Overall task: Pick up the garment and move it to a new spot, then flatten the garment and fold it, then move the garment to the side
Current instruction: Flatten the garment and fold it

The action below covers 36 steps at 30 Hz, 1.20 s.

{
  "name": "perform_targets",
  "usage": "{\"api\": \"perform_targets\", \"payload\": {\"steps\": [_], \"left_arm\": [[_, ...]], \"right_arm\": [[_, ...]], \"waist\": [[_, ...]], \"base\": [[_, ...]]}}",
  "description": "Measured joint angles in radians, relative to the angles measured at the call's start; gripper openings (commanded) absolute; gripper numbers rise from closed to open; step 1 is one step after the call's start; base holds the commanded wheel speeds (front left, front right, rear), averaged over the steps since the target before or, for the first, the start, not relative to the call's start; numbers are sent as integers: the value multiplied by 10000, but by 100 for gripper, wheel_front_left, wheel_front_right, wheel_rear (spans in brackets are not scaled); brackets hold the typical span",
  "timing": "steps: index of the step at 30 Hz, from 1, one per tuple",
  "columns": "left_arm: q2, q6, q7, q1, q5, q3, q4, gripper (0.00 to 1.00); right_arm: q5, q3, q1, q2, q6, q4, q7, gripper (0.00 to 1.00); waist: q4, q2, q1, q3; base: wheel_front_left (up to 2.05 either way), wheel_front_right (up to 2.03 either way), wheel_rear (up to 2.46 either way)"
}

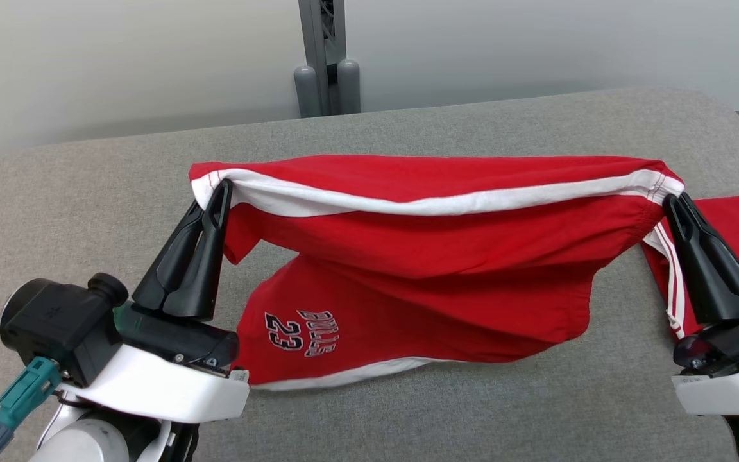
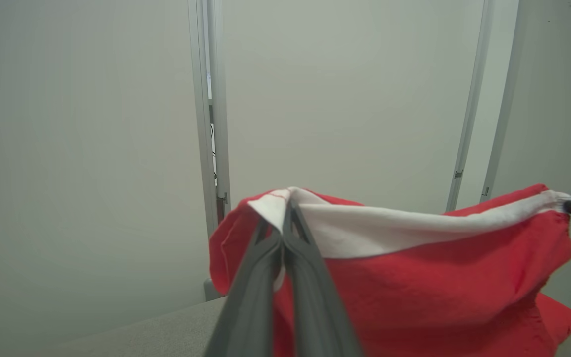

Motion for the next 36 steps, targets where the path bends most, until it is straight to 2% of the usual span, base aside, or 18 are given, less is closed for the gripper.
{"api": "perform_targets", "payload": {"steps": [8, 11, 13, 15, 22, 29, 32, 36], "left_arm": [[-25, -151, 17, -429, 10, -36, 245, 0], [-121, -454, -109, -1014, -92, 35, 855, 0], [-336, -813, -228, -1703, -249, 81, 1551, 0], [-483, -1239, -314, -2595, -374, 109, 2495, 0], [-1618, -2558, -924, -6360, -558, 115, 6817, 0], [-2543, -3687, -1971, -9590, -380, 4, 10980, 0], [-2834, -4165, -2182, -10383, -405, -86, 12450, 0], [-3173, -4573, -2437, -10816, -382, -353, 13982, 0]], "right_arm": [[-44, 73, -575, 190, 0, 35, 144, 0], [123, 295, -1495, 140, 0, 593, -29, 0], [272, 437, -2300, 35, 0, 1198, -182, 0], [433, 673, -3269, -159, 0, 1965, -328, 0], [825, 2033, -7171, -533, 0, 5526, -963, 0], [878, 3258, -10566, -115, 2, 8805, -1804, 0], [869, 3684, -11378, 171, 2, 9875, -1967, 0], [1104, 4393, -11834, 510, 0, 10957, -2000, 0]], "waist": [[-46, 0, 0, 111], [-52, 0, 0, 276], [-20, 0, 0, 414], [24, 0, 0, 572], [190, 0, 0, 1227], [292, 0, 0, 1981], [332, 0, 0, 2209], [386, 0, 0, 2501]], "base": [[0, 0, 0], [0, 0, 0], [0, 0, 0], [0, 0, 0], [0, 0, 0], [0, 0, 0], [0, 0, 0], [0, 0, 0]]}}
